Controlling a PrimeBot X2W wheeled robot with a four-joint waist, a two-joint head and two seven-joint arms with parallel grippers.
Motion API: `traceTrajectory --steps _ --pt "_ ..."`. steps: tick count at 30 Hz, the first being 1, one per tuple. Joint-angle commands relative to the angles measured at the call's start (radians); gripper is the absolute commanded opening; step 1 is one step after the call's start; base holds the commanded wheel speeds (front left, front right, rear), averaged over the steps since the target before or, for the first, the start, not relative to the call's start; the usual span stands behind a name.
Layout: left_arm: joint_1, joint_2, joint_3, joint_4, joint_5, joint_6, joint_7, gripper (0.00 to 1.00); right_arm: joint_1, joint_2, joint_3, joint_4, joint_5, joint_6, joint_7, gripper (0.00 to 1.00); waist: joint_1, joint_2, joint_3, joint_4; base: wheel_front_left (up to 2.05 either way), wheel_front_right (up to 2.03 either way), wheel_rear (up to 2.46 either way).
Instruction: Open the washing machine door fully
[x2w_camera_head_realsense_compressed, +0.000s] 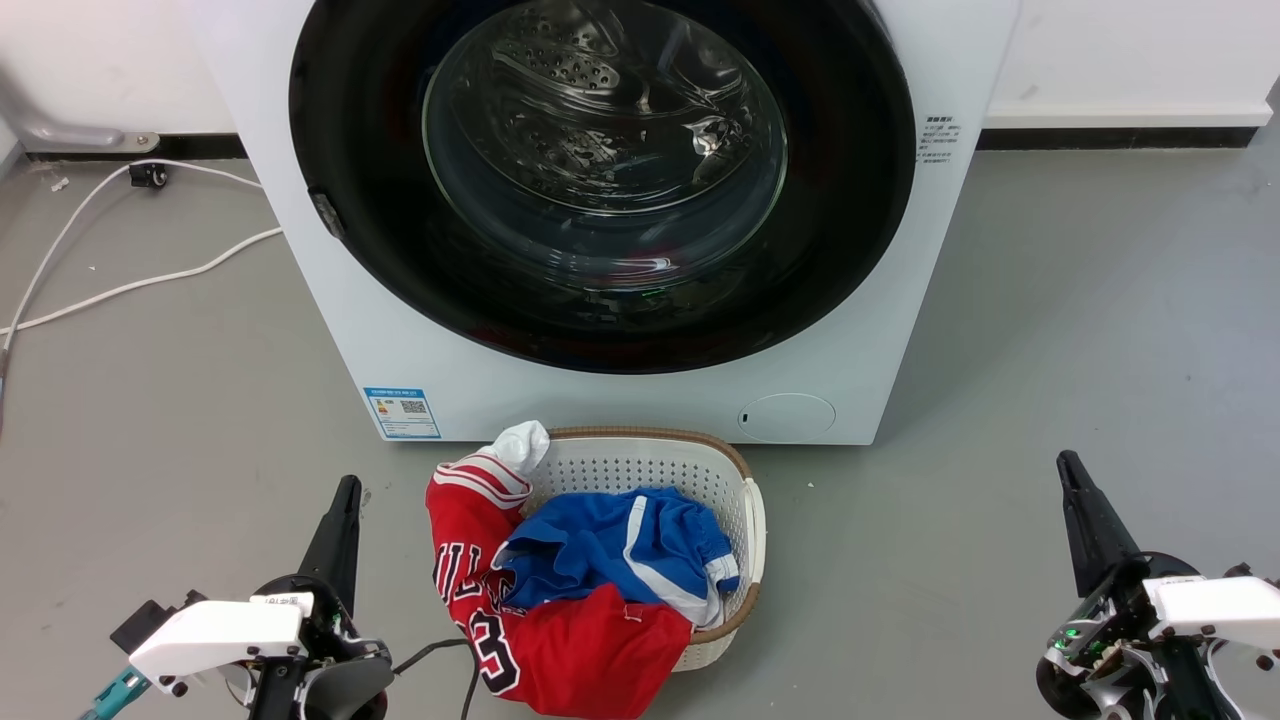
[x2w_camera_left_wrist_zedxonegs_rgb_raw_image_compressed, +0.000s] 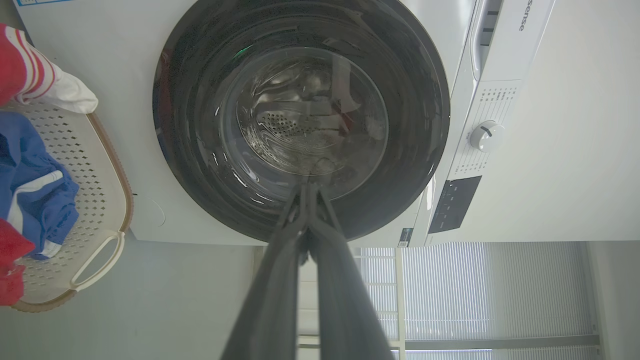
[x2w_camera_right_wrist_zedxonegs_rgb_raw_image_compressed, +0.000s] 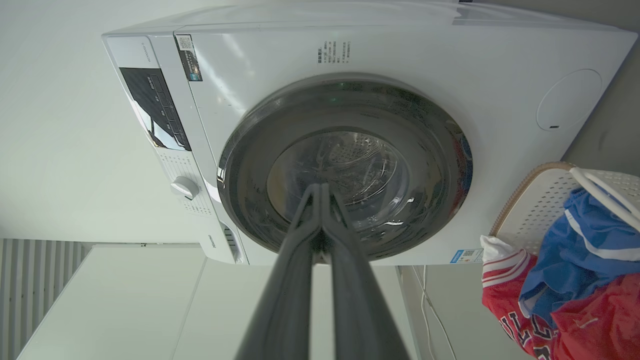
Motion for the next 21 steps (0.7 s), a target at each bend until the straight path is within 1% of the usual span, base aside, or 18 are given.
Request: traceTrajectory --steps 1,21 --pt "-0.006 -0.002 0.002 -0.001 -0.001 -0.003 0.002 0.0 -0.012 0.003 -0.001 0.001 -0.006 0.0 0.002 0.0 0.0 0.0 0.0 0.0 0.0 0.0 0.0" --pt "-0.006 -0.002 0.002 -0.001 -0.002 -0.003 0.002 0.0 -0.012 0.004 -0.002 0.001 -0.007 0.0 0.002 0.0 0.0 0.0 0.0 0.0 0.0 0.0 0.0"
